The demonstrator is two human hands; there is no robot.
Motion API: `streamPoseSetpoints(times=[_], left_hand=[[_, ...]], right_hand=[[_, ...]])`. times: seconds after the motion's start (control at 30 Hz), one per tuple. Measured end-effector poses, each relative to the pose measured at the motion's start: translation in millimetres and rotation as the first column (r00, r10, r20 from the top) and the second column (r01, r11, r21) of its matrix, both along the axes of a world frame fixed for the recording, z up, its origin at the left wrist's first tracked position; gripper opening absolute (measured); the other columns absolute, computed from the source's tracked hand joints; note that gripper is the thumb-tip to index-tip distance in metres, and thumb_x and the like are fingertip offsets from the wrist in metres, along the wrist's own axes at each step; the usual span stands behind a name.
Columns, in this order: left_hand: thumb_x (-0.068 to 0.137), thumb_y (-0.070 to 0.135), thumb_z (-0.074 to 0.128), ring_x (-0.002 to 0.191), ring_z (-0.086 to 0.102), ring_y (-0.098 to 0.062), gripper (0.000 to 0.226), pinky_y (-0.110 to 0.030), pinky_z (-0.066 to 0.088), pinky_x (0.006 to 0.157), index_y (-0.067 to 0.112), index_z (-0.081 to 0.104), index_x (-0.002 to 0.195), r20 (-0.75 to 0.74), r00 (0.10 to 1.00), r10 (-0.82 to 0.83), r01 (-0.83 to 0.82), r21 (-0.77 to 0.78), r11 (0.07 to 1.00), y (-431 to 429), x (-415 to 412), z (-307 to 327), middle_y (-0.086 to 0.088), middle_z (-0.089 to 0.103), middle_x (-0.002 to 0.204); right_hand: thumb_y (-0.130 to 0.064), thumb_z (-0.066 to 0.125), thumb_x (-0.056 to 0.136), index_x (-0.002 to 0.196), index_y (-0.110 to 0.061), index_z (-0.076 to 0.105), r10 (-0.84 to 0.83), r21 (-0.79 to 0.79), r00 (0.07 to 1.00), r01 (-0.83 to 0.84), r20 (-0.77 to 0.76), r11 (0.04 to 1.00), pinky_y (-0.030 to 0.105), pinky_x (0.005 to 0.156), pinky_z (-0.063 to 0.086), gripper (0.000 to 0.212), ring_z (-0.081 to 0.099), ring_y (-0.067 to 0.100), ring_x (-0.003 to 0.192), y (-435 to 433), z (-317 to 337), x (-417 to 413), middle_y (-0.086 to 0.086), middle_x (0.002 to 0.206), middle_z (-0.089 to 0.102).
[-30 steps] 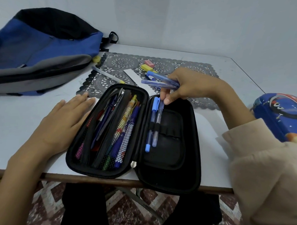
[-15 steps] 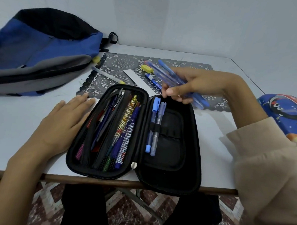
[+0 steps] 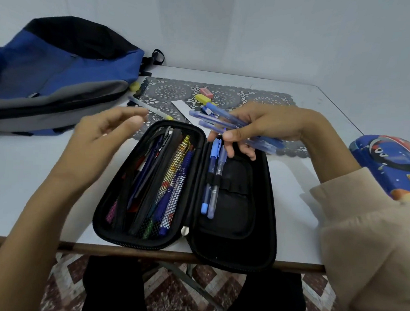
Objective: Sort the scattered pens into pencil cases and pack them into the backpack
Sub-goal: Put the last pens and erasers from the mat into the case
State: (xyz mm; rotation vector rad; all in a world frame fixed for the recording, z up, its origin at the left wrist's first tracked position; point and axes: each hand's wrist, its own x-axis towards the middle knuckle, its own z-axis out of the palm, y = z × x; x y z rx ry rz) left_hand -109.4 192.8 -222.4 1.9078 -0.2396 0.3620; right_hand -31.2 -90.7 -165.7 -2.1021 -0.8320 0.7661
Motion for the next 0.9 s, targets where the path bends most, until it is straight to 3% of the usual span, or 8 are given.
streamPoseSetpoints(times=[0.1,0.2,0.4,0.57,0.67,0.9], left_hand=[[0.087,0.038,0.068,0.104,0.064,-0.002,0.032,-0.017,0.046,0.094,0.025,0.069,0.116,0.005,0.995,-0.102,0.102,0.073,0.992,-31.3,3.9,19.7,0.008,0.073,0.107],[0.085,0.035,0.072,0.090,0.066,0.000,0.034,-0.012,0.047,0.083,0.022,0.069,0.116,-0.006,0.987,-0.161,0.160,0.169,0.973,-54.4,11.1,27.7,0.004,0.074,0.098],[0.076,0.051,0.064,0.082,0.069,-0.010,0.029,-0.040,0.053,0.079,0.033,0.076,0.096,0.024,0.990,-0.137,0.116,0.407,0.906,-59.5,19.4,18.5,0.005,0.075,0.084],[0.073,0.051,0.067,0.083,0.069,-0.021,0.028,-0.048,0.052,0.080,0.035,0.077,0.093,0.013,0.994,-0.110,0.097,0.371,0.924,-53.6,22.9,10.8,0.002,0.075,0.081],[0.073,0.046,0.069,0.078,0.068,-0.010,0.021,-0.038,0.052,0.083,0.035,0.077,0.088,0.007,0.994,-0.108,0.102,0.286,0.953,-52.3,23.8,9.1,0.007,0.075,0.080],[0.075,0.045,0.071,0.063,0.055,-0.010,0.020,-0.031,0.040,0.066,0.026,0.077,0.074,-0.006,0.995,-0.101,0.100,0.234,0.967,-52.7,22.9,6.8,-0.002,0.073,0.070]], right_hand=[[-0.015,0.054,0.097,0.121,-0.002,0.060,0.029,-0.020,1.000,-0.029,0.009,0.999,0.039,0.059,0.052,0.028,0.052,0.024,0.055,0.9,-1.2,0.6,0.017,0.090,0.069],[-0.015,0.054,0.096,0.116,-0.003,0.062,0.053,-0.022,0.998,-0.053,0.016,0.998,0.035,0.055,0.051,0.024,0.051,0.022,0.054,1.3,-1.8,1.3,0.015,0.091,0.070],[-0.014,0.054,0.097,0.113,0.000,0.061,0.094,-0.049,0.995,-0.092,0.029,0.995,0.026,0.047,0.045,0.023,0.051,0.021,0.053,2.8,-2.4,1.4,0.013,0.091,0.071],[-0.012,0.057,0.094,0.111,0.001,0.062,0.098,-0.051,0.995,-0.097,0.011,0.994,0.027,0.053,0.052,0.022,0.059,0.020,0.057,-3.5,2.9,1.6,0.019,0.091,0.068],[-0.012,0.059,0.091,0.114,0.000,0.061,0.013,-0.029,1.000,-0.013,-0.019,0.999,0.028,0.053,0.054,0.026,0.061,0.021,0.060,-19.2,7.9,3.9,0.016,0.087,0.067],[-0.001,0.058,0.087,0.107,-0.002,0.065,-0.238,0.263,0.971,0.235,-0.022,0.936,0.017,0.045,0.047,0.021,0.057,0.008,0.048,-29.8,8.0,8.9,0.000,0.064,0.067]])
